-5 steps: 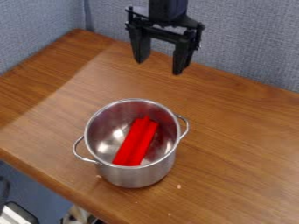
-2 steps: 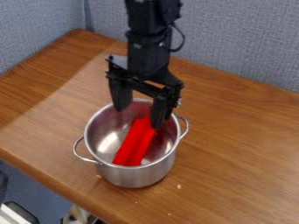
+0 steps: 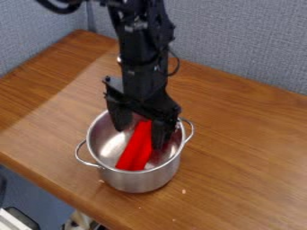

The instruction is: Move the red object from the metal pot to the table

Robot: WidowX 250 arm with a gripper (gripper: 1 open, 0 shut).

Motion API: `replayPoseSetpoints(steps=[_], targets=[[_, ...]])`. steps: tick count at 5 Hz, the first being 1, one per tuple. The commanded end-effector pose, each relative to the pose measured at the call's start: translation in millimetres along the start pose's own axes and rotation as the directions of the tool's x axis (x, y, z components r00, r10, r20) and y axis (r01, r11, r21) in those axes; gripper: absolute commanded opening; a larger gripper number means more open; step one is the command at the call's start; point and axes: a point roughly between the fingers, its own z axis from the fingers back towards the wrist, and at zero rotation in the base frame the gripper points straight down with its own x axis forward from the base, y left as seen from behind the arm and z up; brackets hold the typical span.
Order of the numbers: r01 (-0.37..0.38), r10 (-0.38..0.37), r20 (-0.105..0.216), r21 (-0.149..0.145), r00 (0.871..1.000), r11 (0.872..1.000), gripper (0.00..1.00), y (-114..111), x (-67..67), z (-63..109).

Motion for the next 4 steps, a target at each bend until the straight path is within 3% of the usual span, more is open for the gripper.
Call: replayPoseSetpoints(steps=[1,4], targets=[[-0.011,0.011,0.076,0.001,0.997,1.000,1.00,-1,2.9,0.1],[-0.026,0.026,0.072,0.003,0.997,1.000,1.00,-3,8.6,-14.3]])
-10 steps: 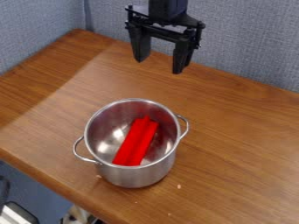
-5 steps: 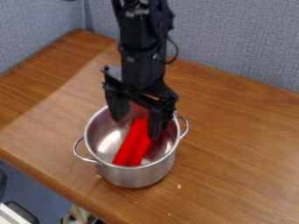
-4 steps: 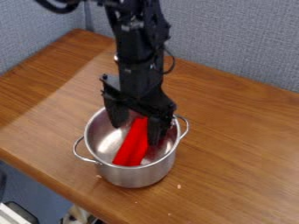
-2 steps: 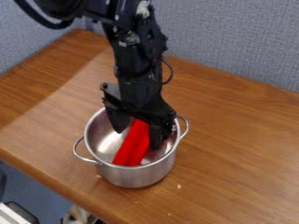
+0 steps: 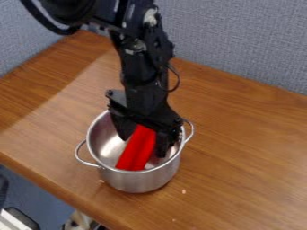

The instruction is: Move the red object from the metal pot to the table

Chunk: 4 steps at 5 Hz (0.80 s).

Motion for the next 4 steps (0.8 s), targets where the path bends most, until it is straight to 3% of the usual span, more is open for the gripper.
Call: replayPoseSetpoints(steps=[1,4], targets=[[0.008,-0.008,0.014,0.002,1.000,1.000,1.00,-2.2,4.6,0.1],[0.002,-0.002,0.013,0.014,1.000,1.000,1.00,-0.7,6.0,-6.1]])
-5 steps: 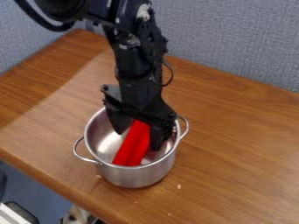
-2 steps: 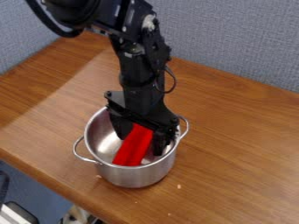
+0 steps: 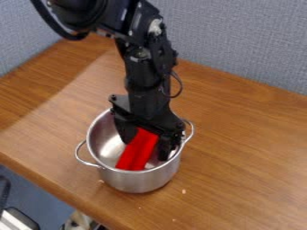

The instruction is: Move the red object from the metal pot to the table

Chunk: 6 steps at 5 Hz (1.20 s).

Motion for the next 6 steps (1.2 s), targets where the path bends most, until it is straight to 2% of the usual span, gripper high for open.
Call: replayPoseSetpoints(steps=[1,3,6], targets=[[0.008,-0.008,0.018,0.004,1.000,1.000,1.00,-0.1,3.4,3.5],[0.001,-0.001,0.005,0.007,1.000,1.000,1.00,2.0,2.9,-1.7],[-0.005,0.005,0.001,0.003,1.000,1.000,1.00,4.6,4.4,-5.2]])
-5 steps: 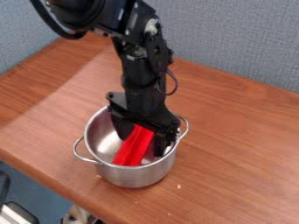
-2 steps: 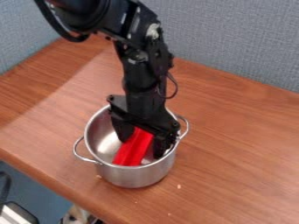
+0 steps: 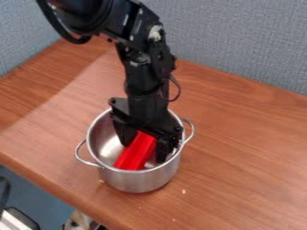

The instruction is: Move the red object from the metal pot to the table

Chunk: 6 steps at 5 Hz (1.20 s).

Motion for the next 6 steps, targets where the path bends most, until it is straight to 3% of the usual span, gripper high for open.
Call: replayPoseSetpoints(steps=[1,4,6], targets=[[-0.010,0.010,0.008,-0.005,1.000,1.000,0.00,3,4.3,-1.0],[0.006,-0.006,0.000,-0.017,1.000,1.000,0.00,-4,3.4,14.8],[0.025,-0.025,-0.006,-0.006,1.000,1.000,0.00,-11,4.8,22.9]])
